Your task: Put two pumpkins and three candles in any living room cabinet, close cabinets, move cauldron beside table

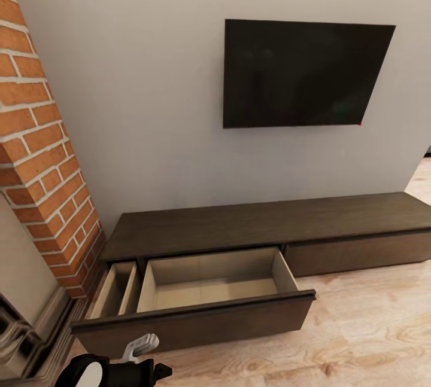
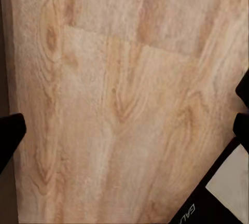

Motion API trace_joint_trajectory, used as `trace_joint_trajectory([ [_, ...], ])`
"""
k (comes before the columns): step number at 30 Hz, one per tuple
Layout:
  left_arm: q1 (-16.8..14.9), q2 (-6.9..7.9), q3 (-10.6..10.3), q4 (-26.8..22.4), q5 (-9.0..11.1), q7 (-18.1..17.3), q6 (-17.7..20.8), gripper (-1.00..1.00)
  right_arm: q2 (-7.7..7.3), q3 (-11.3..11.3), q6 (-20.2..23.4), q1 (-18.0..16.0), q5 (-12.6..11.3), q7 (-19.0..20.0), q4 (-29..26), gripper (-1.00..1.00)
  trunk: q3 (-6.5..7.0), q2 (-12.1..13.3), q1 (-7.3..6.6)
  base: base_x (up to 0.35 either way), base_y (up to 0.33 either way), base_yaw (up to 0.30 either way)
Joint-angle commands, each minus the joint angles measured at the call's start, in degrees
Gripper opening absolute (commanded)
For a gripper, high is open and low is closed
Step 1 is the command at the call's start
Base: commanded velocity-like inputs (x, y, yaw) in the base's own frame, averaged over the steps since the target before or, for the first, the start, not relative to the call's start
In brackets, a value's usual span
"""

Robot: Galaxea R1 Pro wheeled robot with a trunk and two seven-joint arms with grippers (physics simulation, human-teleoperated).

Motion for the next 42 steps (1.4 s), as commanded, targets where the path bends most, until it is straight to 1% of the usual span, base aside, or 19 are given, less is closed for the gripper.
trace_joint_trajectory([
  [1,0.00,-0.02,-0.62,0.00,-0.03,0.20,-0.05,1.00,0.07,0.96,-1.42,0.00,0.86,-0.90,0.00,1.00,0.19,0.42,-0.23,0.000,0.000,0.000],
  [3,0.00,-0.03,-2.43,0.00,0.01,1.47,-0.15,1.00,0.24,2.00,-3.47,0.00,1.77,-1.98,0.00,1.00,0.54,1.22,-0.67,0.000,0.000,0.000],
  [5,0.00,-0.04,-3.57,0.00,0.07,2.97,-0.21,1.00,0.44,2.40,-4.27,0.00,2.10,-2.53,-0.01,1.00,0.90,2.02,-1.11,0.000,0.000,0.000],
  [6,0.00,-0.07,-4.04,0.00,0.10,3.96,-0.25,1.00,0.53,2.55,-4.59,0.00,2.23,-2.91,-0.01,1.00,1.08,2.42,-1.32,0.000,0.000,0.000],
  [9,0.00,-0.30,-4.60,0.00,0.18,5.47,-0.28,1.00,0.68,2.74,-4.97,0.00,2.39,-3.68,-0.01,1.00,1.62,3.62,-1.98,0.000,0.000,0.000],
  [20,0.00,-0.71,-4.90,0.07,0.15,6.26,-0.39,1.00,0.73,3.16,-5.09,0.00,2.78,-4.47,-0.01,1.00,3.60,8.04,-4.40,0.000,0.000,0.000],
  [23,0.00,-0.79,-4.86,0.08,0.16,6.29,-0.39,1.00,0.90,3.22,-5.29,0.00,3.68,-4.51,-0.01,1.00,4.13,9.24,-5.06,0.000,0.000,0.000],
  [27,0.00,-0.76,-4.60,0.09,0.24,6.26,-0.35,1.00,1.58,3.24,-5.38,0.00,5.44,-4.47,-0.01,1.00,4.85,10.84,-5.94,0.000,0.000,0.000],
  [30,0.00,-0.81,-4.52,0.15,0.12,6.36,-0.38,1.00,1.46,3.19,-5.26,0.00,6.09,-3.96,-0.01,1.00,5.39,12.05,-6.60,0.000,0.000,0.000],
  [36,0.00,-0.76,-4.49,0.17,0.03,6.43,-0.39,1.00,0.93,3.04,-5.22,-0.12,6.33,-3.58,-0.01,1.00,5.39,12.05,-6.60,0.000,0.000,0.000],
  [42,0.00,-0.75,-4.39,0.18,-0.05,6.39,-0.39,1.00,1.01,3.09,-5.43,-0.09,6.35,-3.56,-0.01,1.00,5.39,12.05,-6.60,0.000,0.000,-0.094],
])
